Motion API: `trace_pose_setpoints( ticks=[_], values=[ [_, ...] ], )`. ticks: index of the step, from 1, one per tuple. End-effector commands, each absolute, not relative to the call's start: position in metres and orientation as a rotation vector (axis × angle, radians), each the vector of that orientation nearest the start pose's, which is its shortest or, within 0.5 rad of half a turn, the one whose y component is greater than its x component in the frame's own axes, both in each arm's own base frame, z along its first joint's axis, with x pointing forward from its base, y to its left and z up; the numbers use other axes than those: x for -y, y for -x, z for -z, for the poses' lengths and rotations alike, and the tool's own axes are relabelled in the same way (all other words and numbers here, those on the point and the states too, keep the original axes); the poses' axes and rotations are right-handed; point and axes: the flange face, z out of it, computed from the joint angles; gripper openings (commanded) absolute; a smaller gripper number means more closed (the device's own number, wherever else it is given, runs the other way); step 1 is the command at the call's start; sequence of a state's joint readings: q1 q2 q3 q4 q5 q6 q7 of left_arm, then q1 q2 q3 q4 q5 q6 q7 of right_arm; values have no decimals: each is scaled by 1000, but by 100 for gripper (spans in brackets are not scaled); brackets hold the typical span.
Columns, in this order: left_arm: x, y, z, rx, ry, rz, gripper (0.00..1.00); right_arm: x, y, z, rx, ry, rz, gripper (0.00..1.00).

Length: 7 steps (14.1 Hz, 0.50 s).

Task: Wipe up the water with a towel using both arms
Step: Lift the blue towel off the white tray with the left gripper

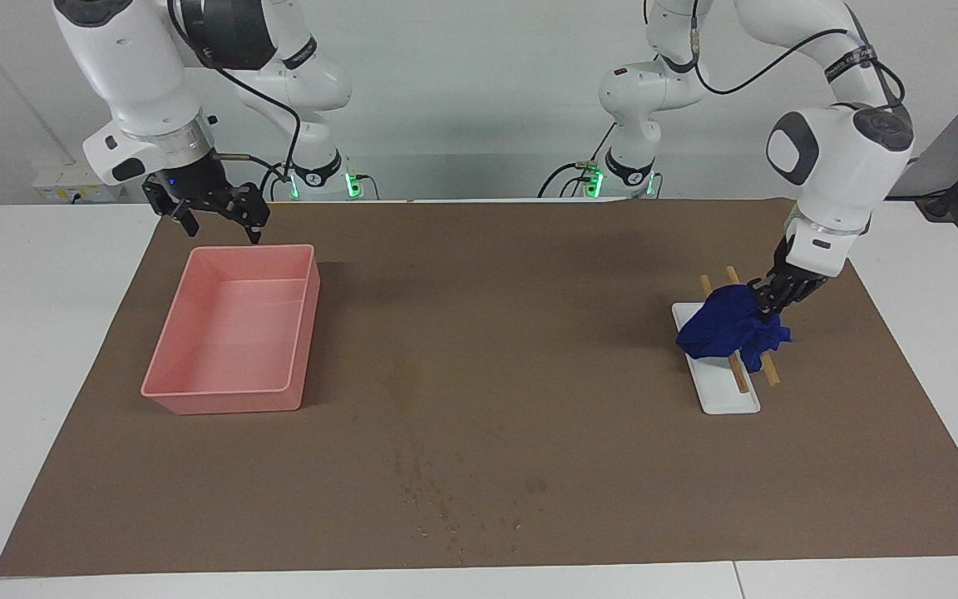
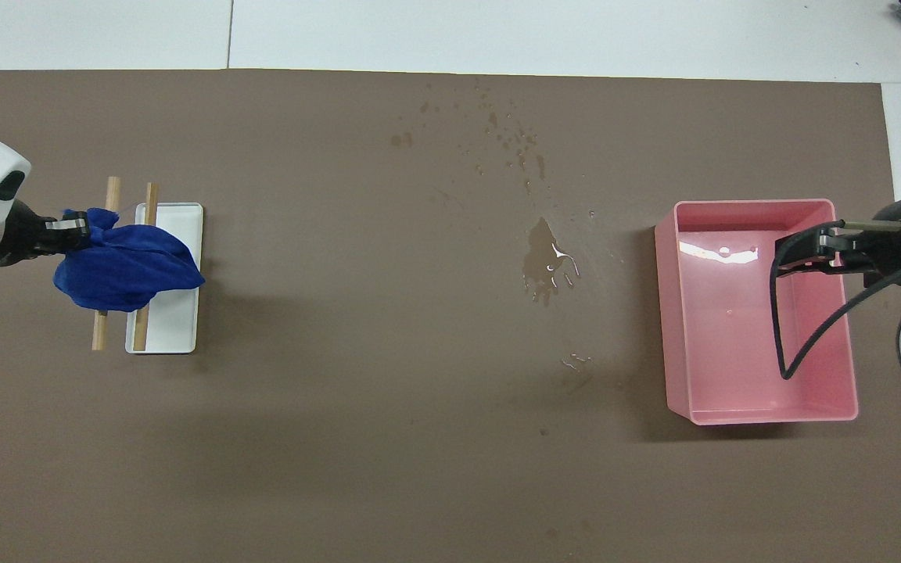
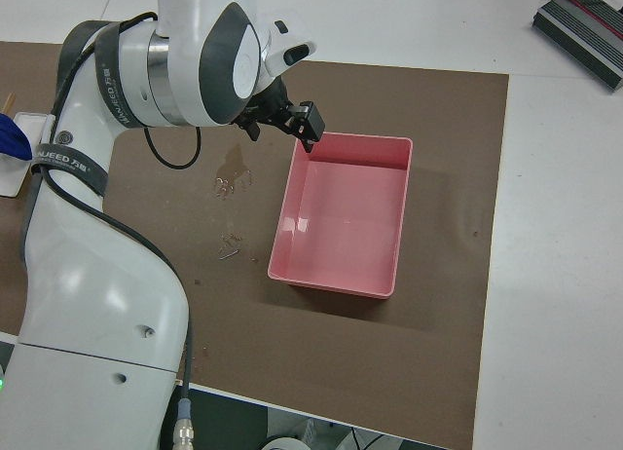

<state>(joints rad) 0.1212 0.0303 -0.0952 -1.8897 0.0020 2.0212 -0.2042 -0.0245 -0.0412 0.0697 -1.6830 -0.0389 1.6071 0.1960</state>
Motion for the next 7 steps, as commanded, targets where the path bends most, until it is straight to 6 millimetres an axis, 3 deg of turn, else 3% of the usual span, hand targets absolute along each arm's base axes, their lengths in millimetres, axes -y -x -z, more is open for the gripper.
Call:
trace_pose_setpoints(
  ticks=[1,4,7],
  values=[
    [14,-582,-542,612,3140,59,0,-17,-539,-599,-224,3195,-41,100],
    [39,-570,-576,1036,3134,-113,0,-17,-539,-599,-224,3195,-44,100],
    [66,-566,-590,1744,2956,-312,0,-17,-539,-599,-224,3195,-41,100]
  ],
)
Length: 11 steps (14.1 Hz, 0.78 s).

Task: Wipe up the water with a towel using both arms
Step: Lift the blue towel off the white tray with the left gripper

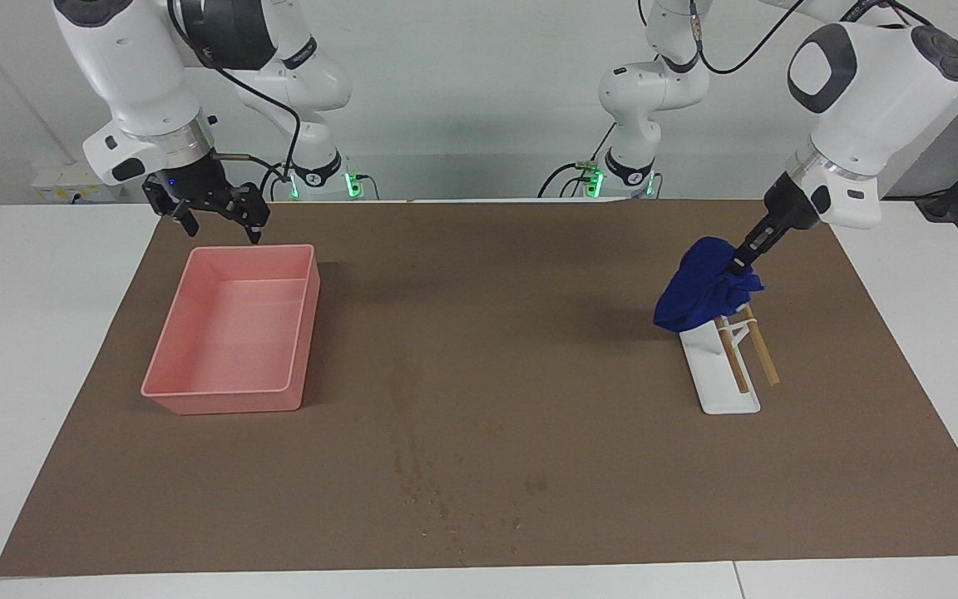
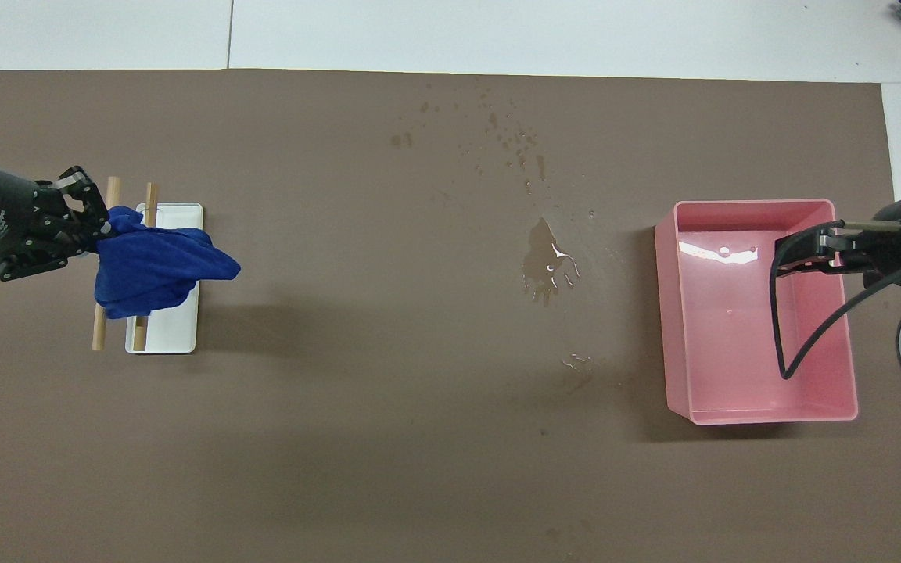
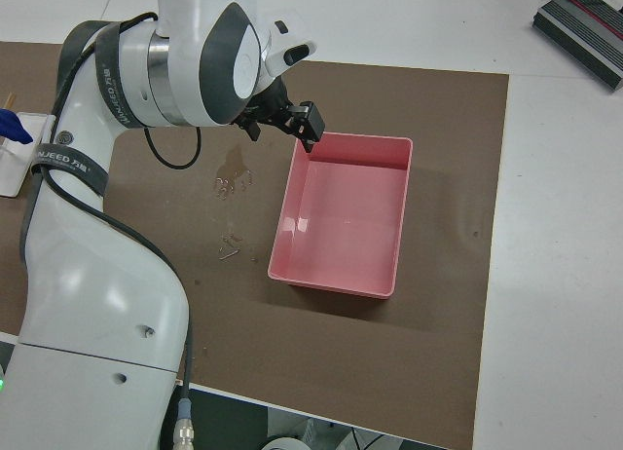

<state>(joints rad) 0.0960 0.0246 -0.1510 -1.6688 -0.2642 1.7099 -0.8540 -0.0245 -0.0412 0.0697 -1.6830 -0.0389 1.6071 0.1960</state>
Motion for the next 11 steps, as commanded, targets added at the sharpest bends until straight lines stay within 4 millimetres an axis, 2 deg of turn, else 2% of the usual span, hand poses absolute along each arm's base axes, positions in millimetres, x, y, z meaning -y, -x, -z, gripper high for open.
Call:
trace_pose_setpoints(
  ticks=[1,4,7,11],
  values=[
    [75,-566,-591,1938,2850,-381,0,-17,-539,-599,-224,3195,-46,100],
    [88,-570,-595,2329,2635,-527,0,-17,-539,-599,-224,3195,-44,100],
    [88,-576,-598,2728,2309,-709,0,-17,-539,-599,-224,3195,-41,100],
    [89,-578,-594,3087,1905,-907,0,-17,-539,-599,-224,3195,-46,100]
  ],
)
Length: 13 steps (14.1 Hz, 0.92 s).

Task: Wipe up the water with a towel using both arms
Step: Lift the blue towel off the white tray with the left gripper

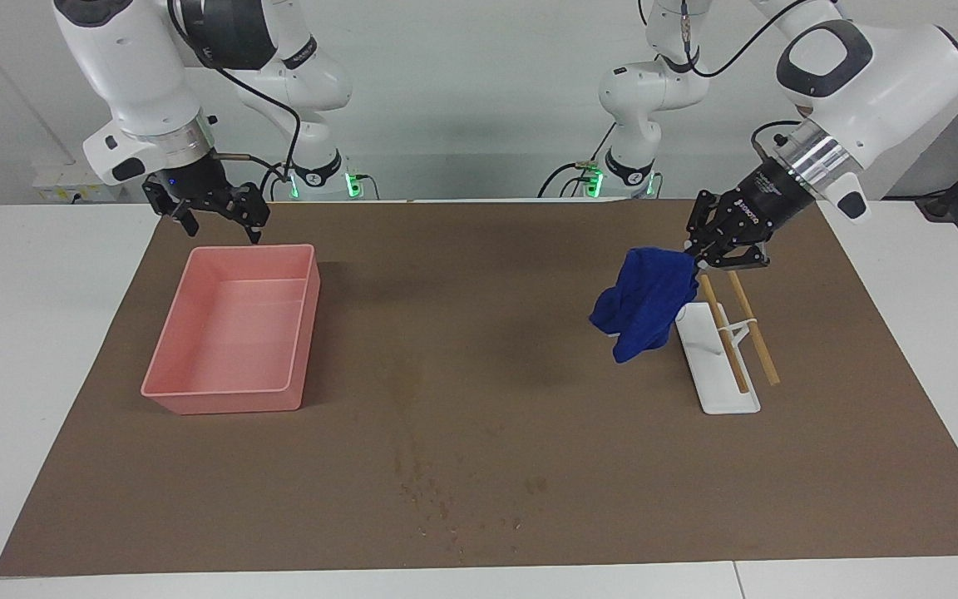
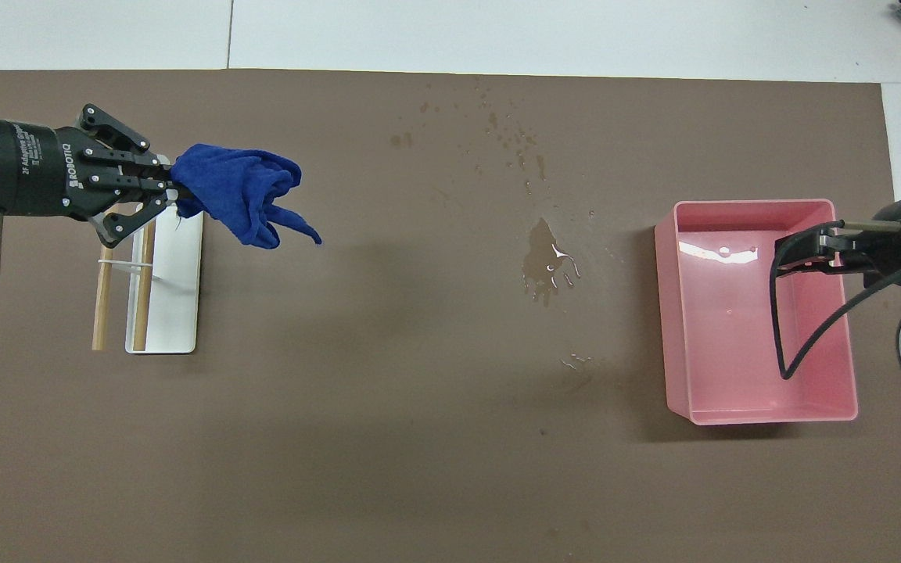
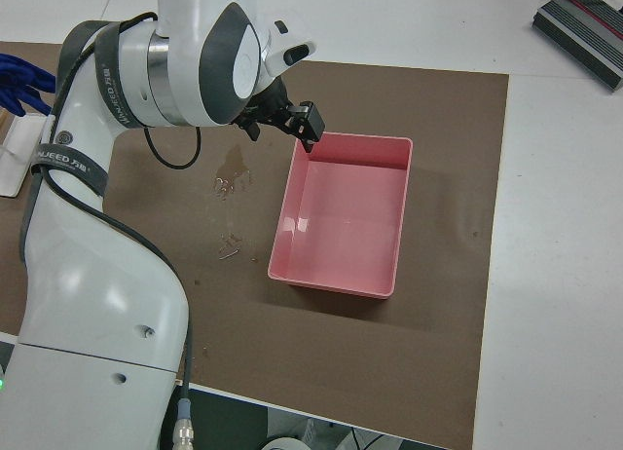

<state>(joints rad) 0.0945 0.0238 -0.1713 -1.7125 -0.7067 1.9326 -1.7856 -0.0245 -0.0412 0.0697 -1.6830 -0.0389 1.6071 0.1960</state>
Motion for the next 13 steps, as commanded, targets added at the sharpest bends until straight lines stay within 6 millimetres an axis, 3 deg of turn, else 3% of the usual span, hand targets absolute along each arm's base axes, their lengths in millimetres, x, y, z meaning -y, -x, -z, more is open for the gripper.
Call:
trace_pose_setpoints(
  ticks=[1,13],
  values=[
    [88,-580,-591,-2120,-1220,636,0,-17,-539,-599,-224,3195,-41,100],
    [112,-578,-596,-2129,-1171,672,0,-25,-540,-600,-236,3160,-34,100]
  ],
)
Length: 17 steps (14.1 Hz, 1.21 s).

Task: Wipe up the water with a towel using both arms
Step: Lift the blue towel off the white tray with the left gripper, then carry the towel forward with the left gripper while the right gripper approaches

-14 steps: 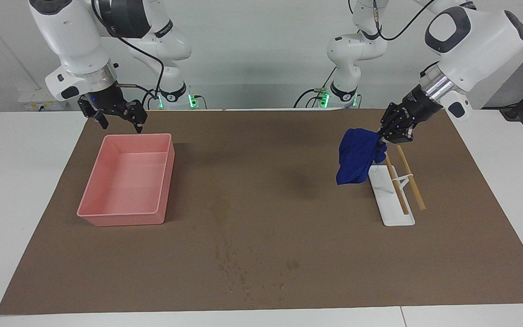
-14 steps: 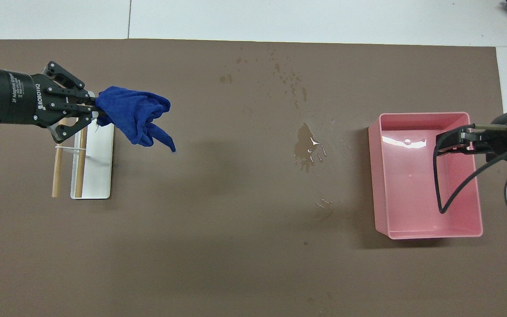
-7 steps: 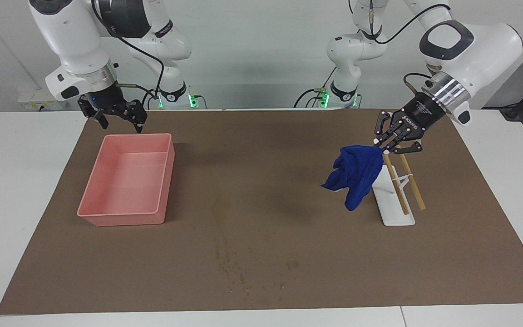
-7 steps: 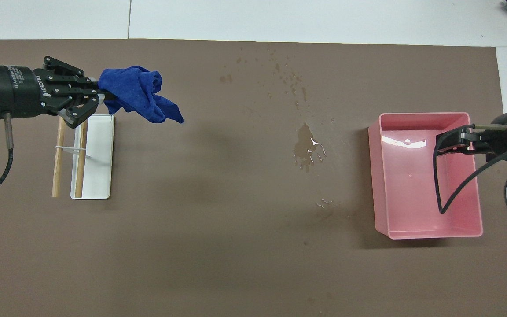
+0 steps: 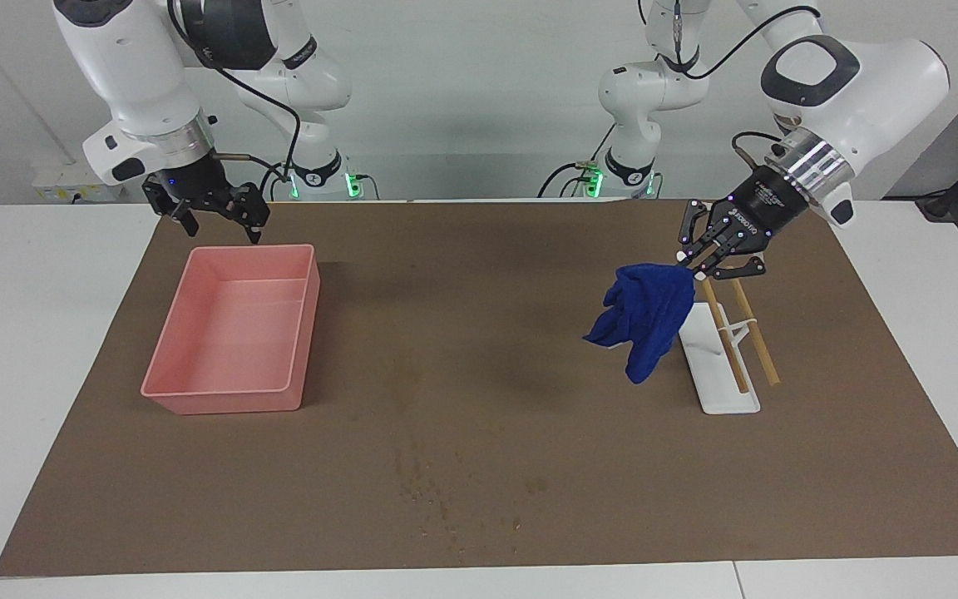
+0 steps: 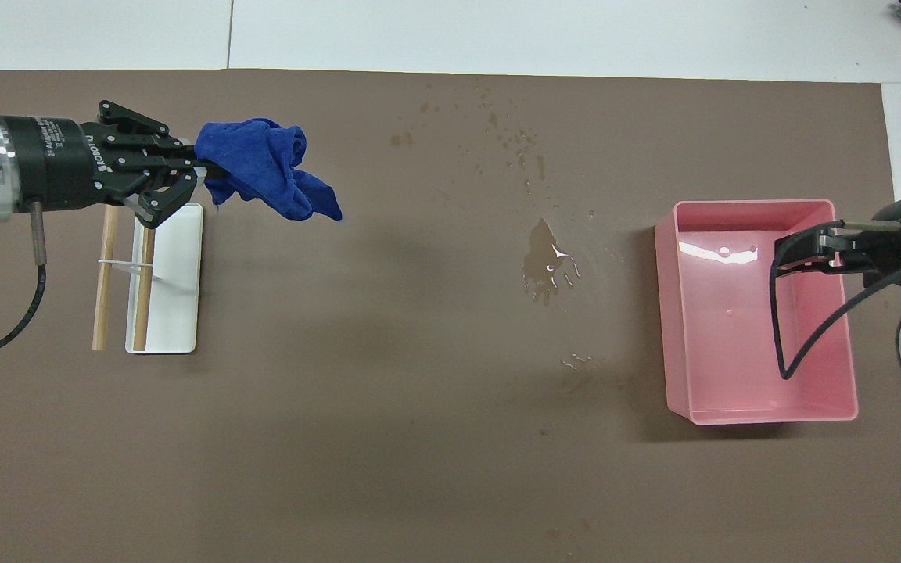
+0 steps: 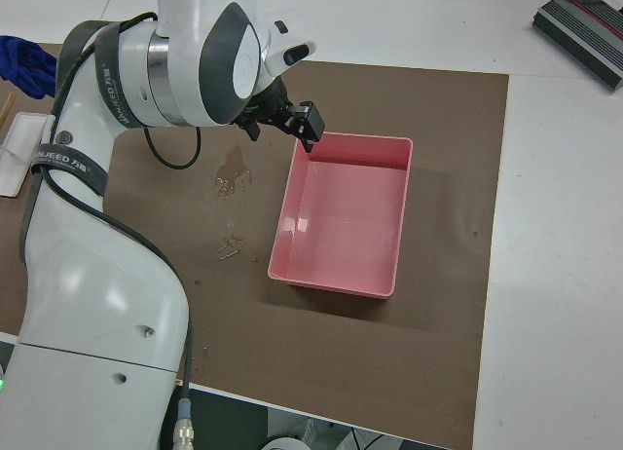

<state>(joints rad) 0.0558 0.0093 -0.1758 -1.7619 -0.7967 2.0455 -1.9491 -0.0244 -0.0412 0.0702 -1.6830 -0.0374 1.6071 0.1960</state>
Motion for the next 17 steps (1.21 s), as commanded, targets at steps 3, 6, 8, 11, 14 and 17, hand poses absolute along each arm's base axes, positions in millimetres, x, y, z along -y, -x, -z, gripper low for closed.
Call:
trace_pose_setpoints(
  ticks=[3,6,8,11,14,17],
  values=[
    [114,-577,-595,-2130,-1177,674,0,-52,-541,-602,-657,2948,-68,100],
    [121,-576,-595,-2126,-1187,683,0,-106,-544,-606,-1050,2680,-118,100],
    [126,-575,-595,-2143,-1165,699,0,-141,-548,-609,-1198,2509,-165,100],
    [139,-572,-596,-2145,-1148,746,0,-195,-553,-615,-1362,2311,-177,100],
    [172,-560,-601,-2139,-1178,778,0,-235,-585,-622,-1441,2106,-179,100],
    [210,-543,-610,-2098,-1253,794,0,-264,-602,-596,-1557,1961,-234,100]
  ],
)
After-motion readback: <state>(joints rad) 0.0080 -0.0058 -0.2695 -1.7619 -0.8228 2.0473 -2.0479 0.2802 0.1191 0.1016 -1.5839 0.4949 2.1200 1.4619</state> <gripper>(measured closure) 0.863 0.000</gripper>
